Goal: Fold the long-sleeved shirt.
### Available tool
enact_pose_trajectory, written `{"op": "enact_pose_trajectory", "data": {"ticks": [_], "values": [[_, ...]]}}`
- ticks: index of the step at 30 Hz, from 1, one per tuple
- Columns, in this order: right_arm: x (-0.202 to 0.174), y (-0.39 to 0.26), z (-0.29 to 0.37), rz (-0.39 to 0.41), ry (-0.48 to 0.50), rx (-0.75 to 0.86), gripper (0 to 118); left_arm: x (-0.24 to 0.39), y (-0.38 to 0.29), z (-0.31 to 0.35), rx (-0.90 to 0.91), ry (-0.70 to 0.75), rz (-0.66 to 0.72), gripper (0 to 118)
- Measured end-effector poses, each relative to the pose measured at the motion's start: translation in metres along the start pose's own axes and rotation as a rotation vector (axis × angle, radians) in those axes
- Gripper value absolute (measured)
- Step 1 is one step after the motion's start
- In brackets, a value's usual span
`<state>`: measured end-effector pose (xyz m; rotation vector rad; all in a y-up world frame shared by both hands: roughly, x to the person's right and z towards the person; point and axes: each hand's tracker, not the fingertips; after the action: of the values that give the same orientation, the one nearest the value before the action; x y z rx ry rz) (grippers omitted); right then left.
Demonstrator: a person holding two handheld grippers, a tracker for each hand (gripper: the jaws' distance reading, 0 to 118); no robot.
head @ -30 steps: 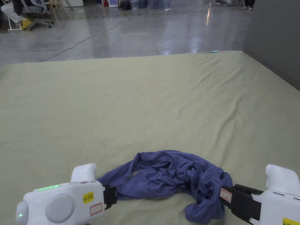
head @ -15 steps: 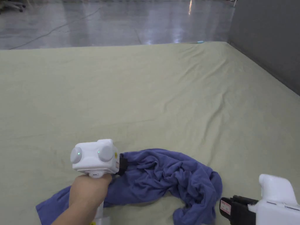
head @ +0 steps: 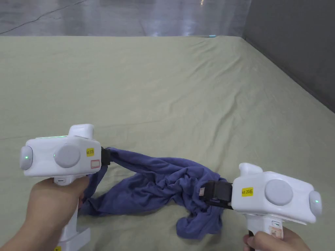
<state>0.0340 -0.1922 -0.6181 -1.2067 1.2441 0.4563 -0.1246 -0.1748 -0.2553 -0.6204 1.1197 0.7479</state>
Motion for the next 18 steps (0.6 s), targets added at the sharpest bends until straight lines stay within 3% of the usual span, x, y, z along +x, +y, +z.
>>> {"op": "enact_pose_trajectory", "data": {"ticks": [1,2,3,7,13,16,18], "values": [[0.001,-0.001,-0.007,-0.023,0.018,-0.021,73,0.003,0.000,0.013,0.010,0.007,-0.013,2],[0.002,-0.001,-0.013,-0.029,0.030,-0.043,31,0.002,0.002,0.020,0.014,0.009,-0.017,2],[0.003,-0.001,-0.017,-0.026,0.044,-0.068,4,0.001,0.003,0.026,0.019,0.008,-0.015,2],[0.002,-0.006,0.008,-0.011,0.134,-0.032,3,-0.004,0.012,0.068,0.067,-0.089,0.095,2],[-0.038,0.025,0.116,0.241,0.130,0.184,2,-0.006,0.049,0.161,0.182,-0.174,0.156,2],[-0.076,0.062,0.177,0.424,0.043,0.307,2,-0.009,0.082,0.210,0.270,-0.166,0.150,2],[-0.100,0.091,0.212,0.491,0.000,0.375,2,-0.022,0.115,0.234,0.305,-0.185,0.169,2]]}}
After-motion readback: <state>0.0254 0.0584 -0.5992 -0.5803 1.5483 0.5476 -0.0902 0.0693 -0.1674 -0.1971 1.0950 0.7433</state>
